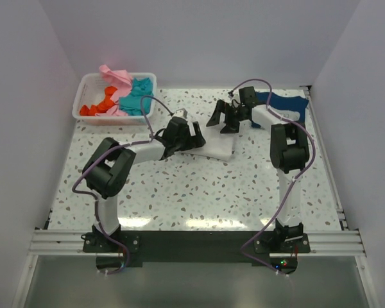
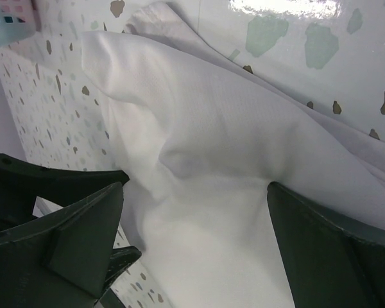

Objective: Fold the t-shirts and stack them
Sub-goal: Fold the tshirt

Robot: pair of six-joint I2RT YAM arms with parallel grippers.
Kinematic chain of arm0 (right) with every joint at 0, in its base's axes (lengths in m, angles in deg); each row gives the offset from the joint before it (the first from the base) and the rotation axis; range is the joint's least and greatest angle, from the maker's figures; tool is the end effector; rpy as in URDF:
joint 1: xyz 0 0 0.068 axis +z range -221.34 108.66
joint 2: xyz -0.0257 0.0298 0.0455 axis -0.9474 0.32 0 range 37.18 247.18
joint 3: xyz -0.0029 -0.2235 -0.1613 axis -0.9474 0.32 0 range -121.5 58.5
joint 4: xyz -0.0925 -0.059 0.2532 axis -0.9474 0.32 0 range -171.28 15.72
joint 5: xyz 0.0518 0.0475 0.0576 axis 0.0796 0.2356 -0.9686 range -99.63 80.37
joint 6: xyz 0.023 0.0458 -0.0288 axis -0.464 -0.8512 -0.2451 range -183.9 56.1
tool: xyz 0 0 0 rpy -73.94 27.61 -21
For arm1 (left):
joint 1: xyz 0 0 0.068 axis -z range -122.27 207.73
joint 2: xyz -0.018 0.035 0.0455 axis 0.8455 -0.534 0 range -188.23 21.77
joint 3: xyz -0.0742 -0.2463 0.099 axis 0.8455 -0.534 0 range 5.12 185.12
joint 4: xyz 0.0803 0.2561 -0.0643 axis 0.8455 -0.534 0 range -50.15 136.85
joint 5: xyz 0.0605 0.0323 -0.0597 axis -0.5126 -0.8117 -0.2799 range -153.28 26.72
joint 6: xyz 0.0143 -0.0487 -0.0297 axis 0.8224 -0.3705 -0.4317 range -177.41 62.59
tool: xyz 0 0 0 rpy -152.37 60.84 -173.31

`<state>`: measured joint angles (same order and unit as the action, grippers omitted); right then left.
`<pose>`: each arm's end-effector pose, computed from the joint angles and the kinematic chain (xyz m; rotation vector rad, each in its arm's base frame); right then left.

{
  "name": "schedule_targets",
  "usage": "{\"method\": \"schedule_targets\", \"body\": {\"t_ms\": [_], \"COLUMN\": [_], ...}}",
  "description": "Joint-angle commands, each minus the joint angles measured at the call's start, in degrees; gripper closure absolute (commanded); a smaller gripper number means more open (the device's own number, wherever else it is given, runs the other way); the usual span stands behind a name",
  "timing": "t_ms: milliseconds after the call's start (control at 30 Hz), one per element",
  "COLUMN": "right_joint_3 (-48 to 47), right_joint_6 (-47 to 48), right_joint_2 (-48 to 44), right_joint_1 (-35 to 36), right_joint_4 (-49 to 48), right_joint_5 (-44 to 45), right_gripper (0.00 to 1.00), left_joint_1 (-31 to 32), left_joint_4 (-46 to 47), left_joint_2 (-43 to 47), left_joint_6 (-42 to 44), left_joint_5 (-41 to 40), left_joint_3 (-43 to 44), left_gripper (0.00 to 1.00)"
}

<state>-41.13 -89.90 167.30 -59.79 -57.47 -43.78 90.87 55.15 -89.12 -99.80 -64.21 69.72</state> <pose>0.4955 0.1256 0.1485 0.0707 2.5724 1.0101 0.3608 -0.2347 0.1443 -0.1967 2.3185 -0.6801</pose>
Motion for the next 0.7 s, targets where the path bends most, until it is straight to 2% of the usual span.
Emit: {"method": "schedule_targets", "body": {"t_ms": [0,200,400,500,667], "right_joint_3": [0.2,-2.1,3.1,5.8,6.2], "right_joint_6": [4.3,7.8,7.7,6.9,3.2], "right_joint_2": [2.0,-5.7,-15.2,-16.0,-12.3], "right_joint_1": [-0.9,-0.5,2.0,5.0,8.2], "right_joint_4": [4.4,9.4,6.9,5.4,0.2], "right_joint_5": [4.0,4.5,-2.3,-4.8,-6.6], "right_gripper": [0.01,0.01,0.01,0.01,0.01], "left_joint_1": [-0.1,-0.1,-0.1,-0.1,-0.1], "left_joint_4": [-1.6,-4.6,-14.4,-20.3,-28.1], "left_joint_2": [0.8,9.2,22.2,27.8,35.2], "left_joint_6": [1.5,1.7,1.8,0.7,-0.8], "left_joint_5": [-3.0,-7.0,-19.0,-24.6,-29.0], "left_joint_3": [-2.0,-2.9,-3.5,-4.3,-7.1], "left_gripper": [0.00,0.00,0.00,0.00,0.00]}}
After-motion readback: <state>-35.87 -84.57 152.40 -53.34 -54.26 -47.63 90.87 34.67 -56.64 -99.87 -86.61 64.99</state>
